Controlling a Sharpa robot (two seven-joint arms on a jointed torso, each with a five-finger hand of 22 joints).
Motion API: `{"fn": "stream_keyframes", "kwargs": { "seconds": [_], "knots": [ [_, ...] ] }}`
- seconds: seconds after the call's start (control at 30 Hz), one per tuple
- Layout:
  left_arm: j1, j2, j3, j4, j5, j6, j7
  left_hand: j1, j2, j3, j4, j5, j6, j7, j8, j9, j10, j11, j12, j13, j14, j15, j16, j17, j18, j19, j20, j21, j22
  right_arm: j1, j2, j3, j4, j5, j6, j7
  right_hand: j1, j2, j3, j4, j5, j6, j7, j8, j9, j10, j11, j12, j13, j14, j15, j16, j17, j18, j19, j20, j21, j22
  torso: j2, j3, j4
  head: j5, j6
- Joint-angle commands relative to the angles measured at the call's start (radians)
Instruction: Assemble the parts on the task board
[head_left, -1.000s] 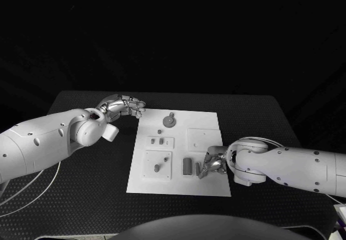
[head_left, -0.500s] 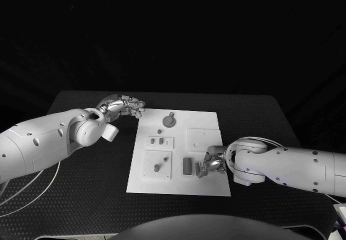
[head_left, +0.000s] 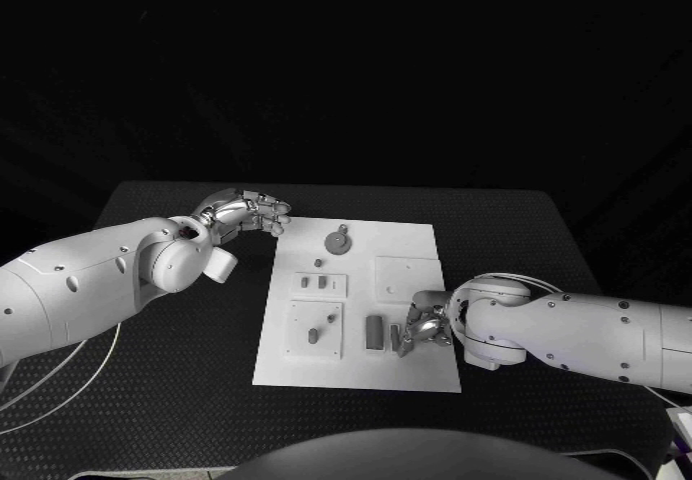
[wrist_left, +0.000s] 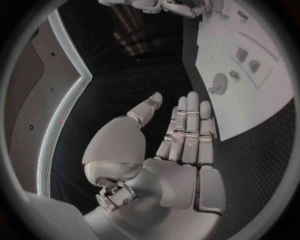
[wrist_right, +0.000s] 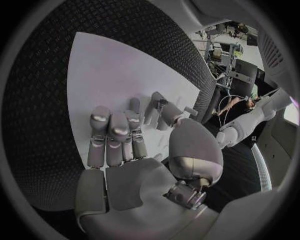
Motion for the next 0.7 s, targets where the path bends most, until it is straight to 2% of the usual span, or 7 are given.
{"fn": "stream_keyframes", "kwargs": {
  "seconds": [0.03, 0.7],
  "knots": [
    [0.001, 0.001, 0.001, 0.003, -0.003, 0.017, 0.003, -0.007, 0.000, 0.004, 0.000, 0.000, -0.007, 0.000, 0.005, -0.002, 0.004, 0.001, -0.005, 0.001, 0.006, -0.003, -0.005, 0.002, 0.012, 0.005, 0.000, -0.004, 0.001, -0.008, 0.004, -0.004, -0.013, -0.022, -0.003, -0.017, 0.011, 0.001, 0.005, -0.001, -0.005, -0.006, 0.003, -0.005, -0.006, 0.003, 0.006, 0.004, 0.001, -0.001, -0.003, -0.006, -0.001, 0.014, 0.009, -0.001, 0.007, -0.002, 0.000, 0.0001, 0.0003, 0.001, 0.000],
    [0.001, 0.001, 0.001, 0.003, -0.010, 0.026, -0.006, -0.006, -0.001, 0.004, -0.001, 0.000, -0.008, 0.000, 0.005, -0.002, 0.004, 0.001, -0.005, 0.001, 0.005, -0.002, -0.007, 0.003, 0.011, 0.004, 0.000, -0.005, 0.002, -0.023, 0.028, -0.004, -0.043, -0.032, 0.007, -0.032, 0.010, -0.003, 0.004, -0.001, -0.005, -0.004, 0.003, -0.003, -0.006, 0.010, 0.006, 0.012, 0.006, -0.001, -0.003, -0.006, -0.001, 0.014, 0.009, 0.000, 0.008, -0.001, 0.000, -0.0002, 0.0005, -0.001, -0.003]
  ]
}}
